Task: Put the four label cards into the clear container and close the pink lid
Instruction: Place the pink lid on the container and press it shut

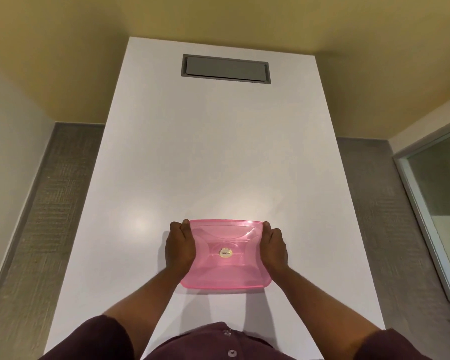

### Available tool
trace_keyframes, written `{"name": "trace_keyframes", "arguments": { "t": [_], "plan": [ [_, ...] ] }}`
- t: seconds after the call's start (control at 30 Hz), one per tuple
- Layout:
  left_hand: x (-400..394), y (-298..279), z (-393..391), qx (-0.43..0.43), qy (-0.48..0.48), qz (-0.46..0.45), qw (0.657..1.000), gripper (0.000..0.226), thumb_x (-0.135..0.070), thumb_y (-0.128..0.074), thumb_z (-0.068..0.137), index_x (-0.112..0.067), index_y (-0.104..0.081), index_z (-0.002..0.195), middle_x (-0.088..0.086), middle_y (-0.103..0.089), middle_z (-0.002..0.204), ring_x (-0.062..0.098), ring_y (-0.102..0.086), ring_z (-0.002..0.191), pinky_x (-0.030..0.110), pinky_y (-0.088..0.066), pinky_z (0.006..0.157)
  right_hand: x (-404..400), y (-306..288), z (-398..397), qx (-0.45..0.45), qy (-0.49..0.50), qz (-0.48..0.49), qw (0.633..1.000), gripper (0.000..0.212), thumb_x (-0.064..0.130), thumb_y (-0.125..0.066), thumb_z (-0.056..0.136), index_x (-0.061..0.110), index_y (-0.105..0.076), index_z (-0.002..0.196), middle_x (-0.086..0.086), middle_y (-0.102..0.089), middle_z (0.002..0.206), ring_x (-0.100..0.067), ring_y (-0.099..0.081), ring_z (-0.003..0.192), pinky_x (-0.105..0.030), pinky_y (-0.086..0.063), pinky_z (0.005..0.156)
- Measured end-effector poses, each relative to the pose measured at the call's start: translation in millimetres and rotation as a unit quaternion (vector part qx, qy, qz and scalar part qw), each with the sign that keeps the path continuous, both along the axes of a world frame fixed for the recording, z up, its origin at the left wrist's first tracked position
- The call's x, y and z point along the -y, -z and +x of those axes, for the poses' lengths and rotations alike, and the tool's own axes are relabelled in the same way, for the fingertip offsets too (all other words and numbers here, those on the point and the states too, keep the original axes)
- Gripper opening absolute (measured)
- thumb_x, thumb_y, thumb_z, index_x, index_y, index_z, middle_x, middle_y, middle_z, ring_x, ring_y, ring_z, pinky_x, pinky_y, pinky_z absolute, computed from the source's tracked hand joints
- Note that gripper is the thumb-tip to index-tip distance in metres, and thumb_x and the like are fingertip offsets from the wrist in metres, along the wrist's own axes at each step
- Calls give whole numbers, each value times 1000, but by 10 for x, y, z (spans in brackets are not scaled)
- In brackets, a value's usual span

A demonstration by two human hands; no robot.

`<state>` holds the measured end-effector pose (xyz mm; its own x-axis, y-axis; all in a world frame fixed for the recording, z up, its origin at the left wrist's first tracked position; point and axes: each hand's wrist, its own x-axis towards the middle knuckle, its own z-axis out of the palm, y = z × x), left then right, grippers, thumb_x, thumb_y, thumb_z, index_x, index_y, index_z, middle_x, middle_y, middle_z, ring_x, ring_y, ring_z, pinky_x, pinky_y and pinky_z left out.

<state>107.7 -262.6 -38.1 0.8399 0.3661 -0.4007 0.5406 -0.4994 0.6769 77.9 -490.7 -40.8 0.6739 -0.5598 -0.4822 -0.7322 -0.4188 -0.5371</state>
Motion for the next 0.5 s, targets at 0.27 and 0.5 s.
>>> {"name": "trace_keyframes", "arguments": {
  "t": [0.27,0.5],
  "plan": [
    [3,-33,-12,-13,-12,-11,1000,37,-57,-35,99,-21,-42,98,2,-62,100,33,-59,90,42,-48,79,33,-31,26,19,-11,-19,1000,45,62,-32,101,19,-47,100,1,-63,87,-30,-57,84,-39,-45,77],
    [-40,-20,76,-55,12,-6,998,66,-85,-46,76,-21,-45,92,-2,-60,86,28,-59,81,35,-44,68,-7,-25,137,50,43,42,997,53,71,-54,89,19,-49,97,4,-62,89,-25,-61,85,-38,-46,76]
  ]
}}
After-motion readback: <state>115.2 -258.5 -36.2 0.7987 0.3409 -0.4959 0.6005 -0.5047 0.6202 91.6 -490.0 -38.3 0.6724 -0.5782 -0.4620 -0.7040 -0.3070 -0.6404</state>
